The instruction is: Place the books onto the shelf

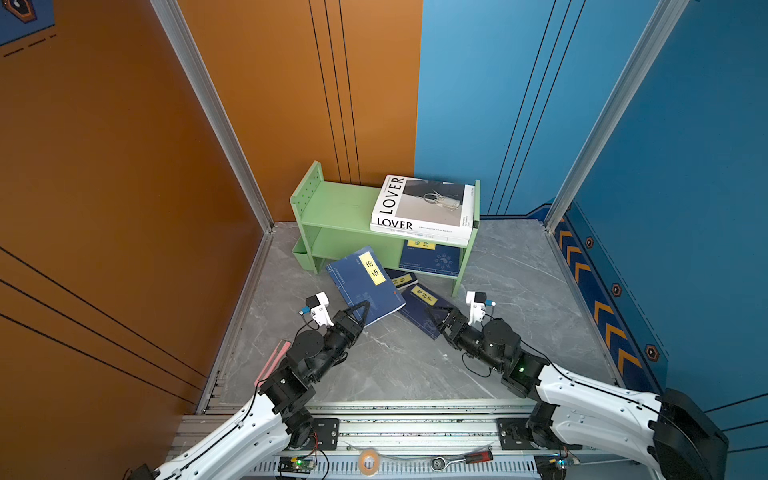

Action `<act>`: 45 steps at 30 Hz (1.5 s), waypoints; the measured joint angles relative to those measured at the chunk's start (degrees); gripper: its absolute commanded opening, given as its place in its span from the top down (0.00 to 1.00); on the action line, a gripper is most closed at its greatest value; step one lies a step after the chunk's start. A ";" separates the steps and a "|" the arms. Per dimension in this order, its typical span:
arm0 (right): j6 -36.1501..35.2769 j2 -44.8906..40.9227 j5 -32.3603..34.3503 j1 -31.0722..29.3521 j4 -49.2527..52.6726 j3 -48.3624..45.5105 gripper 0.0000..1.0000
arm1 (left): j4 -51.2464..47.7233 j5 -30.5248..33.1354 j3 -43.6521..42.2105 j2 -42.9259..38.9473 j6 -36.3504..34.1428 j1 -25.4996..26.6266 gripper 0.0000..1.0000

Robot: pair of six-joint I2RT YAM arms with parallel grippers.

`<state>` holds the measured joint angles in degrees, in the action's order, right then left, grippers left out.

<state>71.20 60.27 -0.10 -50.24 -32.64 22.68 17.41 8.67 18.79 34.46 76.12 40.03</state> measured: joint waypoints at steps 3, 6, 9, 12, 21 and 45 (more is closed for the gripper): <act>-0.02 4.02 -0.24 -1.29 -2.64 2.80 0.00 | 0.74 0.09 0.00 3.43 0.26 -0.24 1.00; -0.09 7.61 -0.42 -2.60 -5.70 5.44 0.02 | 1.66 0.37 0.00 5.03 0.83 -0.28 1.00; -0.20 11.06 -1.22 -3.48 -8.66 7.56 0.04 | 2.69 0.72 0.00 5.38 1.55 -0.28 1.00; 0.09 14.69 -1.95 -3.98 -10.49 9.75 0.07 | 3.69 1.44 0.00 5.40 1.81 -0.28 1.00; 3.85 24.24 -4.44 -4.72 -15.67 12.55 0.19 | 7.54 1.88 0.00 5.99 3.10 -0.33 1.00; 8.33 30.82 -4.09 -5.20 -20.48 18.29 0.93 | 11.41 1.29 0.09 12.81 6.51 -1.44 0.64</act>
<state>79.53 91.09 -4.19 -55.44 -53.12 40.97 28.82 9.96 18.87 47.27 82.63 38.59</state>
